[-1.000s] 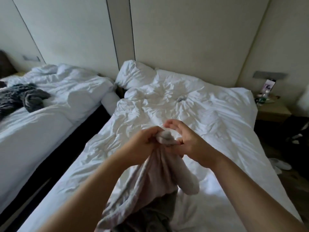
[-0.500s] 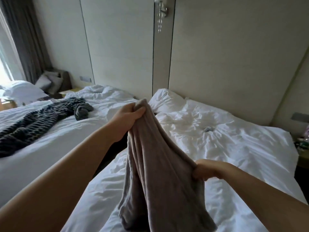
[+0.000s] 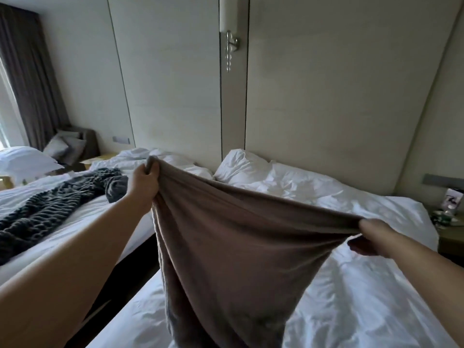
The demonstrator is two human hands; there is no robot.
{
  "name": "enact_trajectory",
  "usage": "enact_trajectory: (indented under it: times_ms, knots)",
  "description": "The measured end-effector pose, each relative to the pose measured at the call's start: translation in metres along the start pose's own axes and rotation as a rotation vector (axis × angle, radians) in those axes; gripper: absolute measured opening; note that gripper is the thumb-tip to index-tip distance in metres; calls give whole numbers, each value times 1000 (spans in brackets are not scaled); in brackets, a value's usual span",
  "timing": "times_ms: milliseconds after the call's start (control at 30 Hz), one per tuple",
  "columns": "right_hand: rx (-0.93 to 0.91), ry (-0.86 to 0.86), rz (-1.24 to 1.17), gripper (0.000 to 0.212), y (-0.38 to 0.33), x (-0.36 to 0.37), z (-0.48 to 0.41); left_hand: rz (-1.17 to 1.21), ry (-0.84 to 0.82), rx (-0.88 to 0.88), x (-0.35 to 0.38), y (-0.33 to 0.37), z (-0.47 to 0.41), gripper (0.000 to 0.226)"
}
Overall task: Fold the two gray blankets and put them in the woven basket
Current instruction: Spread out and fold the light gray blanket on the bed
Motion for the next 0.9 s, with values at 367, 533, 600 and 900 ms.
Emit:
enact_trajectory:
  times_ms: [367, 533, 600, 900]
  knots:
    - [-415, -266, -1097, 34, -157, -116, 49, 179, -111, -99, 59, 86, -12, 45]
    - [-364, 89, -208, 25, -46, -90, 14, 64, -319, -339, 95, 0, 32, 48]
    - [-188, 129, 114, 19, 21, -85, 3, -108, -551, -494, 103, -52, 66, 41]
    - [-18, 282, -726, 28, 57, -127, -4, 52, -870, -591, 157, -71, 108, 18]
Point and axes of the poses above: each hand's wrist, its own z-axis away from the middle knuckle, its own x-axis out of the palm, y = z × x, the point moved 5 cm from there along -z, towards the middle knuckle, and after that the axes turned 15 degrees about y, right-handed, at the moved point
